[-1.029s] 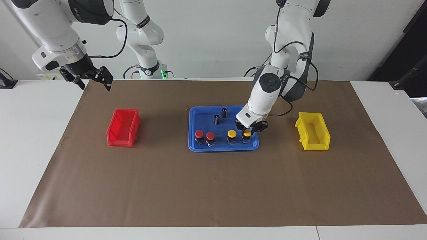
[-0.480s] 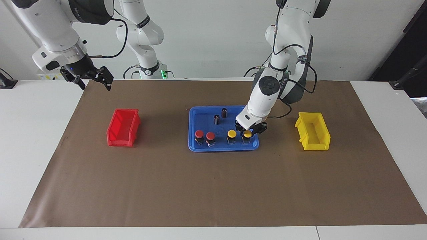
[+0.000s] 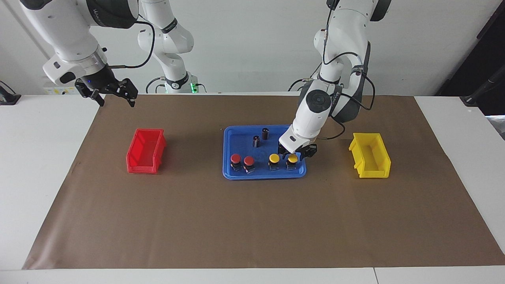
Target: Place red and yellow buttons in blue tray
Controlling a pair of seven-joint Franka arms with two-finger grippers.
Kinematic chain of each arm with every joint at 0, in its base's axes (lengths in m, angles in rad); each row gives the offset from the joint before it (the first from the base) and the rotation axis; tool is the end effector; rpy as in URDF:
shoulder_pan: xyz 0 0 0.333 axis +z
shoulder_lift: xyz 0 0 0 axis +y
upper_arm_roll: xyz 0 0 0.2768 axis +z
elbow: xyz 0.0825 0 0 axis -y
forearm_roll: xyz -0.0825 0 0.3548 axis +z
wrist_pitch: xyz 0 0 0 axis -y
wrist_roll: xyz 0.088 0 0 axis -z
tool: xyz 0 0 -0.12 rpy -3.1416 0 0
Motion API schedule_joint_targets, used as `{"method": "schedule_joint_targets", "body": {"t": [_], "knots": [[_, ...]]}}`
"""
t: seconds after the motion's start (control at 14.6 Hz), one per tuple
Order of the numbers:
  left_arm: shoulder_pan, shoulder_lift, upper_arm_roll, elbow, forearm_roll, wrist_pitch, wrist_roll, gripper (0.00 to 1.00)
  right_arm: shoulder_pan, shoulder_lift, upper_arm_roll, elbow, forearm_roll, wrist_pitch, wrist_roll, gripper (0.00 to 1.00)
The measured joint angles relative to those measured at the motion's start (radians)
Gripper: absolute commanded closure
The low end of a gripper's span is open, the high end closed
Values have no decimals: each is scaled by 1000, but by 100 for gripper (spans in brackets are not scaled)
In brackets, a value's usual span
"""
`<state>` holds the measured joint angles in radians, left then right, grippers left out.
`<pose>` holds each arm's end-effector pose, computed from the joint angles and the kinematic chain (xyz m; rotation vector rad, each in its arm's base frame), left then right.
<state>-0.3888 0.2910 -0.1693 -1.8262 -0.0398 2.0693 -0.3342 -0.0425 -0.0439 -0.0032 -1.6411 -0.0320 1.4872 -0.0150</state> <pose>0.4986 -0.3091 0.3390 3.0684 -0.3050 -0.1167 0.5007 -0.0270 0.5574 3.1079 -0.0491 -0.1726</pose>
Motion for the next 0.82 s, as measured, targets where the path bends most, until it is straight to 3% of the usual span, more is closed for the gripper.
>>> {"method": "schedule_joint_targets", "body": {"t": [0.14,0.41,0.82], "knots": [[0,-45,0,43,-16,-103,-1,1,0,0,0,0,0,0,0,0],[38,-196,16,66,-21,-227,-7,1,1,0,1,0,0,2,0,0],[300,-326,32,68,-21,-311,118,1,1,0,1,2,0,4,0,0]]}}
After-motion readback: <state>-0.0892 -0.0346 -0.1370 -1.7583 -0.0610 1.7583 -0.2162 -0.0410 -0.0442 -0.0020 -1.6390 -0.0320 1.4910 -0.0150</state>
